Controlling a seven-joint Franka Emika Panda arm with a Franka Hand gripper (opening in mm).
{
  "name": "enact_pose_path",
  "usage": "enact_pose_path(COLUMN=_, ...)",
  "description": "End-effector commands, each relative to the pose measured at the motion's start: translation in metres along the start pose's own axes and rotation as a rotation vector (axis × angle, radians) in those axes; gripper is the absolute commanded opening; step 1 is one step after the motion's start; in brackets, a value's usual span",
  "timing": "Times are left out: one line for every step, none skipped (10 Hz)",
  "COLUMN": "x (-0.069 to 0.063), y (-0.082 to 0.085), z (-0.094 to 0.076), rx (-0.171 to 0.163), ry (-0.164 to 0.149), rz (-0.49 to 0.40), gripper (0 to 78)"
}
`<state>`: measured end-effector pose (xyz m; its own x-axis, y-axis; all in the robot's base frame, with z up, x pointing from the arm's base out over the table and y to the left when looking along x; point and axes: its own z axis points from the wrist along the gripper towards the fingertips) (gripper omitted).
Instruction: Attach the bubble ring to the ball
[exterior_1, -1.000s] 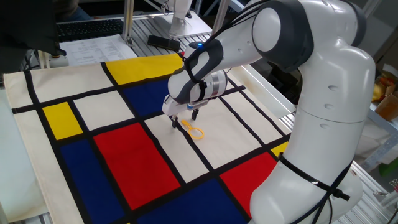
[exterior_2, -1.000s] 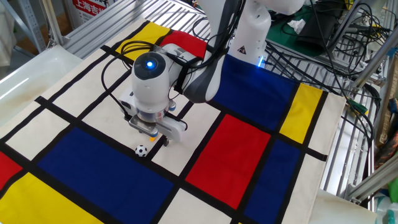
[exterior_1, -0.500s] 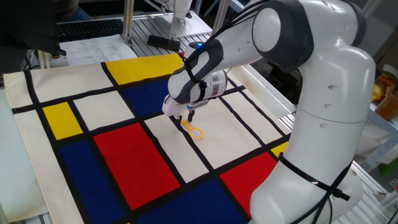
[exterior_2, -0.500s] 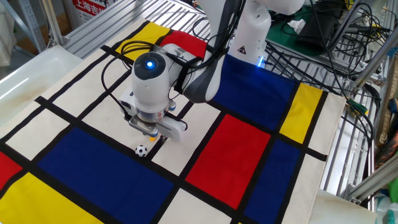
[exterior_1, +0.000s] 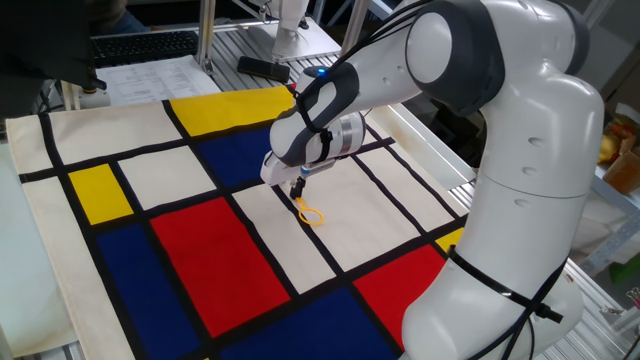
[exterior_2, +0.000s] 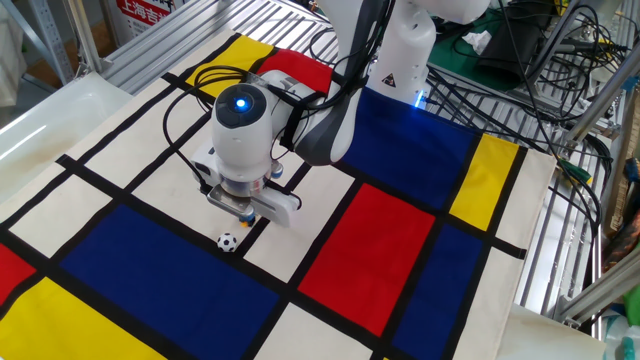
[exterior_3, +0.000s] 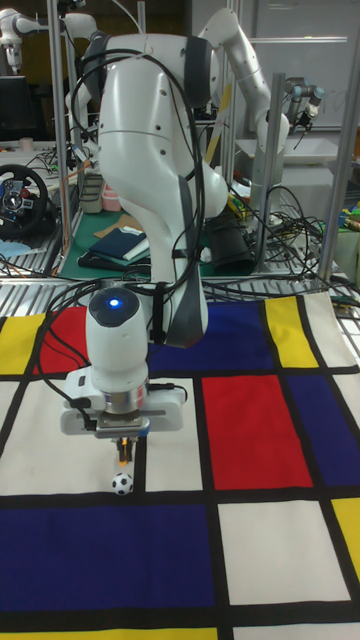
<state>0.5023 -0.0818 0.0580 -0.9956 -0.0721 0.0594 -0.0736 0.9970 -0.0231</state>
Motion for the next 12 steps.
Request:
enact_pose_path(x=-0.0008, y=-0.0003, z=-0.001, rx=0.002, ry=-0.002, rz=-0.005, gripper=1.2)
enact_pose_path(x=-0.0008, y=-0.0003, z=-0.001, rx=0.002, ry=-0.002, rz=-0.005, gripper=1.2)
enact_pose_path(x=-0.0008, y=-0.0003, z=-0.001, rx=0.002, ry=-0.002, rz=-0.005, gripper=1.2)
enact_pose_path(x=-0.0008, y=-0.0003, z=-0.001, rx=0.002, ry=-0.002, rz=-0.005, gripper=1.2)
enact_pose_path(x=0.0003, y=0.0005, z=-0.0018, rx=0.018, ry=0.002, rz=0.016, gripper=1.2)
enact_pose_path(x=0.0003, y=0.0005, z=-0.0018, rx=0.012, ry=0.002, rz=0.013, gripper=1.2)
enact_pose_path(x=0.0008, y=0.0012, z=-0.0026, rx=0.014, ry=-0.003, rz=0.03, gripper=1.2)
enact_pose_path(x=0.001, y=0.0012, z=-0.0033, rx=0.013, ry=-0.005, rz=0.039, gripper=1.2)
enact_pose_path(x=0.0011, y=0.0013, z=-0.0034, rx=0.013, ry=-0.006, rz=0.049, gripper=1.2)
enact_pose_path(x=0.0012, y=0.0015, z=-0.0035, rx=0.014, ry=-0.007, rz=0.064, gripper=1.2)
enact_pose_path(x=0.0012, y=0.0015, z=-0.0035, rx=0.014, ry=-0.007, rz=0.064, gripper=77.4)
enact_pose_path(x=0.0012, y=0.0015, z=-0.0035, rx=0.014, ry=-0.007, rz=0.064, gripper=77.4)
